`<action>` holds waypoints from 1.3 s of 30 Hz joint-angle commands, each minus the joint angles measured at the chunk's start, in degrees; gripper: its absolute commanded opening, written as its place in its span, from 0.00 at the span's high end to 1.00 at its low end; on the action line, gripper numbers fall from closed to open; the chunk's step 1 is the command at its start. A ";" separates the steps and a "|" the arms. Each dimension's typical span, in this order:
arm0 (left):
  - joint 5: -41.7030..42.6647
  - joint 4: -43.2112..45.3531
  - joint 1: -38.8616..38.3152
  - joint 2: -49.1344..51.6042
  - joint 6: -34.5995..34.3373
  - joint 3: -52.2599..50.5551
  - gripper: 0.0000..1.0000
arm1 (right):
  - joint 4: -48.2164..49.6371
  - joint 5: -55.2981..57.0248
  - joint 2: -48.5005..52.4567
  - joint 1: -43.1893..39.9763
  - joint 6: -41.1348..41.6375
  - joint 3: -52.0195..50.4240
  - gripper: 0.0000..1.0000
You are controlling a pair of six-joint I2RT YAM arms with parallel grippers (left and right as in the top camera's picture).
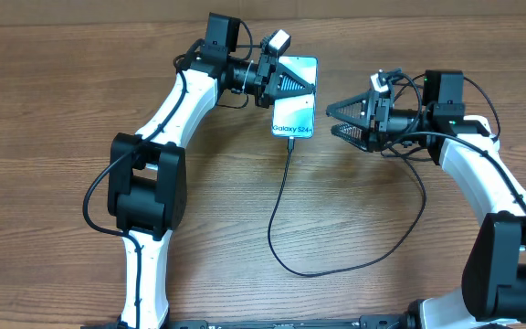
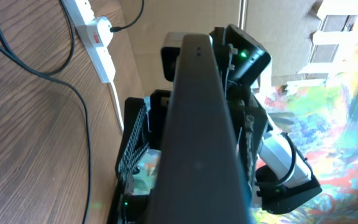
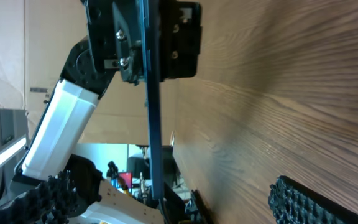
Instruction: Plug charger to phone and switch on socket
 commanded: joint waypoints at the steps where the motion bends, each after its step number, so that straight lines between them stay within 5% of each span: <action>1: 2.54 0.17 -0.48 -1.44 3.41 -0.04 0.96 | -2.25 1.18 -0.37 -1.07 -5.79 1.18 0.00; 18: 2.54 -0.74 -0.66 -1.44 11.15 -0.04 0.96 | -9.77 7.65 -0.37 -1.95 -12.68 1.18 0.01; 22: 2.54 -4.24 -1.16 -1.44 11.19 -0.04 0.96 | -9.75 4.87 -0.37 -1.03 -15.08 1.18 0.19; 26: 2.54 -6.93 -2.14 -1.44 12.33 -0.04 0.96 | -9.73 3.54 -0.37 0.83 -16.09 1.18 0.23; 32: 2.51 -7.10 -3.50 -1.44 12.92 -0.04 0.96 | -9.09 3.54 -0.37 3.72 -16.06 1.18 0.48; 39: 2.51 -7.98 -4.17 -1.44 13.07 -0.04 0.96 | -5.09 2.60 -0.37 5.44 -15.61 1.18 0.48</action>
